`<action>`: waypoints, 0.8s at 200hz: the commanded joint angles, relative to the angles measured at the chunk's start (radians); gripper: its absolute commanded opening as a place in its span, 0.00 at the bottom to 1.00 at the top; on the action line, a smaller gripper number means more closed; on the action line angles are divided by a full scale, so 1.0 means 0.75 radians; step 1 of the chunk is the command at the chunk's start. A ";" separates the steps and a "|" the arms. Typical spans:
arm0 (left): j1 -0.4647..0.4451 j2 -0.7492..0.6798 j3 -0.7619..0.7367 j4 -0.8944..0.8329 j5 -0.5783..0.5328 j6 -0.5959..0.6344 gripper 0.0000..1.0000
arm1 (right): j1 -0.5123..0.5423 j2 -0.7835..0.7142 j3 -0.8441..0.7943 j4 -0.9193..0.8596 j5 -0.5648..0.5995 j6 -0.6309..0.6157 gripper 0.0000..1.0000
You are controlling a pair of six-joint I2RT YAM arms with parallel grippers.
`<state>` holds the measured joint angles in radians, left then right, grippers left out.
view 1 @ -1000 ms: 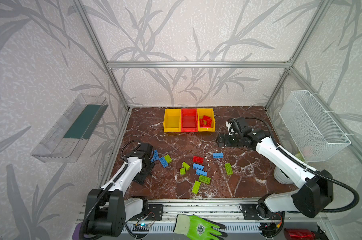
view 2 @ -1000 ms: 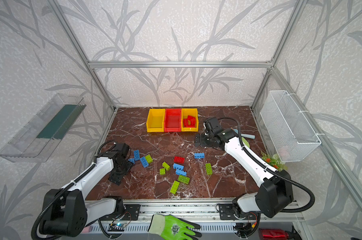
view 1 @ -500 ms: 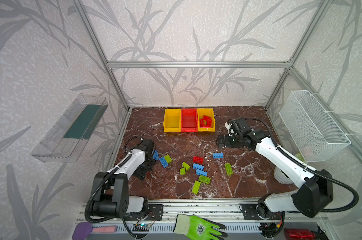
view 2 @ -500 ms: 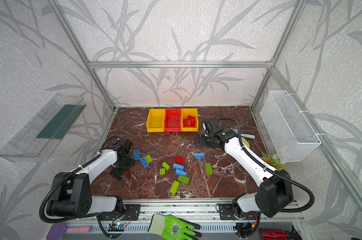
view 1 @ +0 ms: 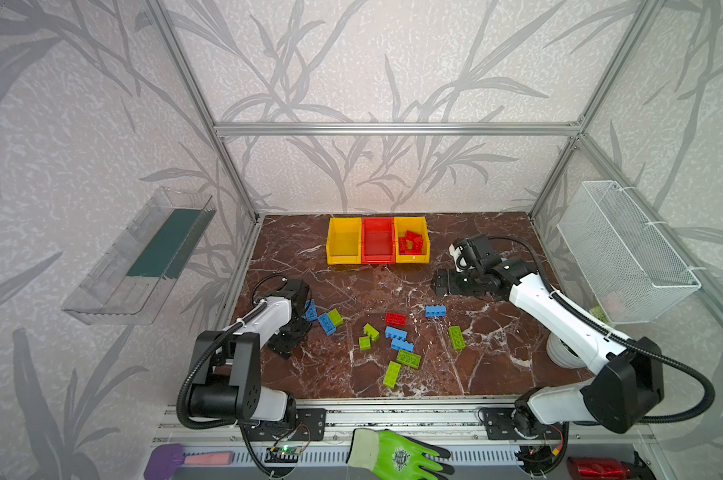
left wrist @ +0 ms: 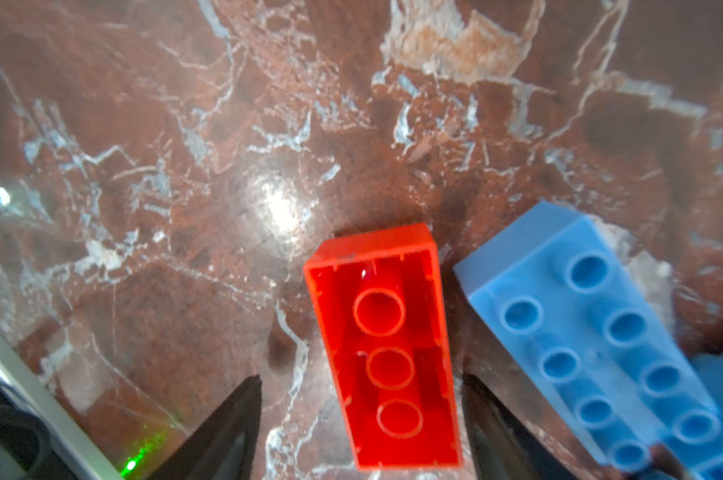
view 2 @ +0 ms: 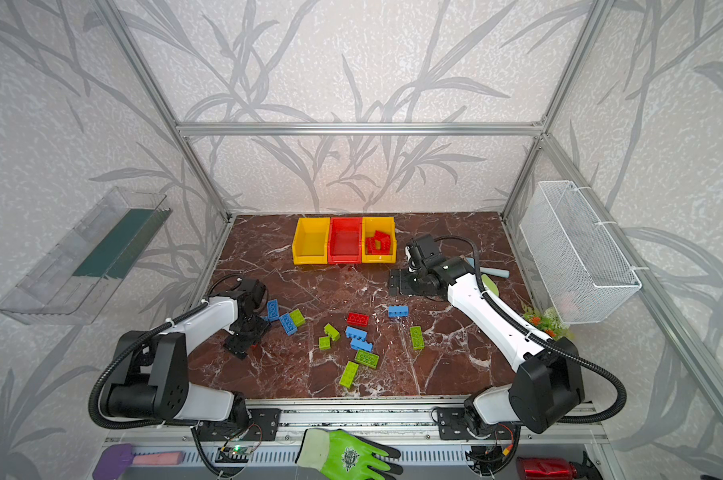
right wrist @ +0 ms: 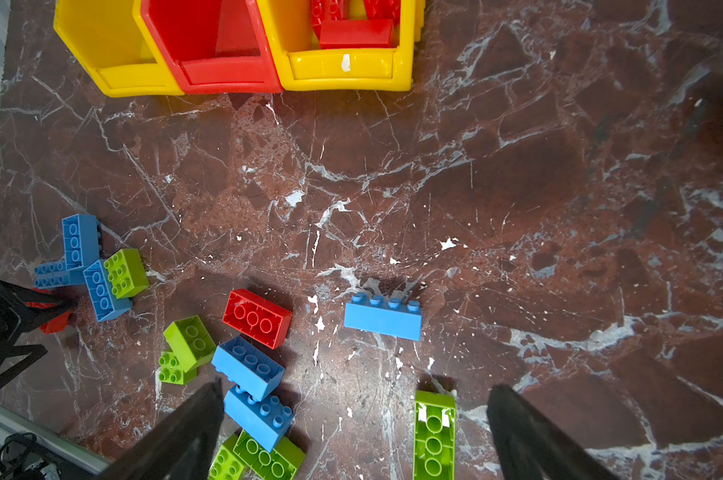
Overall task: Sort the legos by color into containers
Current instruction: 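Grasp a red brick with the left gripper while the right arm swings away, then carry the red brick with the left gripper into the yellow bin and release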
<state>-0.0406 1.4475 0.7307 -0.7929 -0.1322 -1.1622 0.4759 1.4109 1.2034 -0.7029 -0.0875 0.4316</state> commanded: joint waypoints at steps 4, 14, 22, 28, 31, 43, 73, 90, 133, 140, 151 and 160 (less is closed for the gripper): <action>0.021 0.034 0.012 0.006 -0.036 0.033 0.68 | -0.003 -0.003 0.046 -0.030 0.014 0.009 0.99; 0.023 0.036 0.010 0.009 -0.042 0.036 0.65 | -0.004 -0.006 0.045 -0.039 0.016 0.009 0.99; 0.029 0.039 0.008 0.014 -0.048 0.039 0.64 | -0.003 -0.012 0.043 -0.044 0.017 0.010 0.99; 0.033 0.041 0.007 0.019 -0.047 0.045 0.63 | -0.003 -0.015 0.041 -0.046 0.017 0.009 0.99; 0.034 0.042 0.007 0.021 -0.047 0.048 0.62 | -0.003 -0.018 0.038 -0.048 0.017 0.010 0.99; 0.043 0.049 0.005 0.029 -0.047 0.058 0.59 | -0.003 -0.025 0.035 -0.054 0.019 0.014 0.99; 0.055 0.085 0.018 0.034 -0.038 0.094 0.43 | -0.002 -0.040 0.025 -0.069 0.021 0.016 0.99; 0.052 0.098 0.046 -0.003 -0.055 0.121 0.33 | -0.002 -0.050 0.016 -0.072 0.025 0.016 0.99; -0.065 0.013 0.093 -0.115 -0.129 0.136 0.16 | -0.003 -0.056 0.003 -0.064 0.008 0.031 0.99; -0.100 0.001 0.116 -0.142 -0.145 0.136 0.14 | -0.003 -0.059 0.000 -0.064 0.005 0.035 0.99; -0.163 -0.009 0.179 -0.182 -0.170 0.140 0.12 | -0.003 -0.068 -0.010 -0.065 0.005 0.038 0.99; -0.220 -0.007 0.243 -0.209 -0.192 0.150 0.10 | -0.003 -0.082 -0.015 -0.071 0.011 0.040 0.99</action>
<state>-0.1234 1.4742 0.8024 -0.8562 -0.1951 -1.0645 0.4759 1.3918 1.2072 -0.7319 -0.0807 0.4484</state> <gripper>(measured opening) 0.326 0.991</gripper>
